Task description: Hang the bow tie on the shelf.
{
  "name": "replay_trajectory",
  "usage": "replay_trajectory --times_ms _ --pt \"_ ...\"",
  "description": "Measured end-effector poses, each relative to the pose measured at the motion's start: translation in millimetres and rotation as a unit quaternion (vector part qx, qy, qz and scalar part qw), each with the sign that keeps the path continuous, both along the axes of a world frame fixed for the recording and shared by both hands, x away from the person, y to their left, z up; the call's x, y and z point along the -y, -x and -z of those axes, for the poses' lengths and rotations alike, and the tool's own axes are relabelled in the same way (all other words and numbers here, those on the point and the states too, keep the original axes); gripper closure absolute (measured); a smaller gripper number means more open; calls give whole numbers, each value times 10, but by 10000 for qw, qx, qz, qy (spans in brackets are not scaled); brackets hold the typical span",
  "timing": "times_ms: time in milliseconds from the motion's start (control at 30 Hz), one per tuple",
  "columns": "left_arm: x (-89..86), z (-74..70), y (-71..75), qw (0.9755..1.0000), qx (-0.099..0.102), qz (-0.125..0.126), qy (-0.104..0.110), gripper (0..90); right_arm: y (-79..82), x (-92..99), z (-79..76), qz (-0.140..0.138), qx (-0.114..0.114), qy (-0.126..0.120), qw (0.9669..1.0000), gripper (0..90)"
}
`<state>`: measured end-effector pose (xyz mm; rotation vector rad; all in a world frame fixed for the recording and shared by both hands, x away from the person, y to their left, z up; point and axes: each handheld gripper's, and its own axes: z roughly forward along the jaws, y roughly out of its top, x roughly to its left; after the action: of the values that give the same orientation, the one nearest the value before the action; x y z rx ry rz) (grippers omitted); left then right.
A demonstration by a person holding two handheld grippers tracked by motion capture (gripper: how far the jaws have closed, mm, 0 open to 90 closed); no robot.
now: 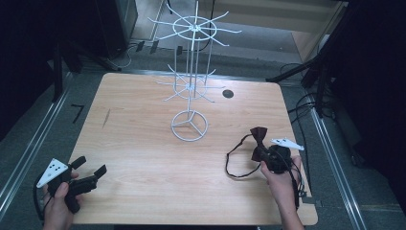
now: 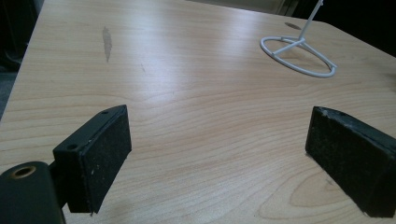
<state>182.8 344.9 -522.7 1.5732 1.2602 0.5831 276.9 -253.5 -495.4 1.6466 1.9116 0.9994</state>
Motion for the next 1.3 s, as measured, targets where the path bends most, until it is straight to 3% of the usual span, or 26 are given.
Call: replay_trajectory --times_ms 567,800,900,1000,1300 --pt "2 0 -5 10000 -22 -37 1 76 38 -124 -253 -17 683 -189 9975 832" --pt "-3 0 3 10000 -2 -38 17 76 80 -287 -322 -217 910 156 9955 831" --pt "-2 0 4 10000 -3 -48 13 76 94 -296 -384 -237 995 45 9947 831" --pt "-1 -1 5 10000 -1 -53 1 76 96 -324 -458 -274 1115 -61 9934 831" --pt "-1 0 4 10000 -2 -53 11 76 98 -491 -592 -443 1454 -74 9884 831"
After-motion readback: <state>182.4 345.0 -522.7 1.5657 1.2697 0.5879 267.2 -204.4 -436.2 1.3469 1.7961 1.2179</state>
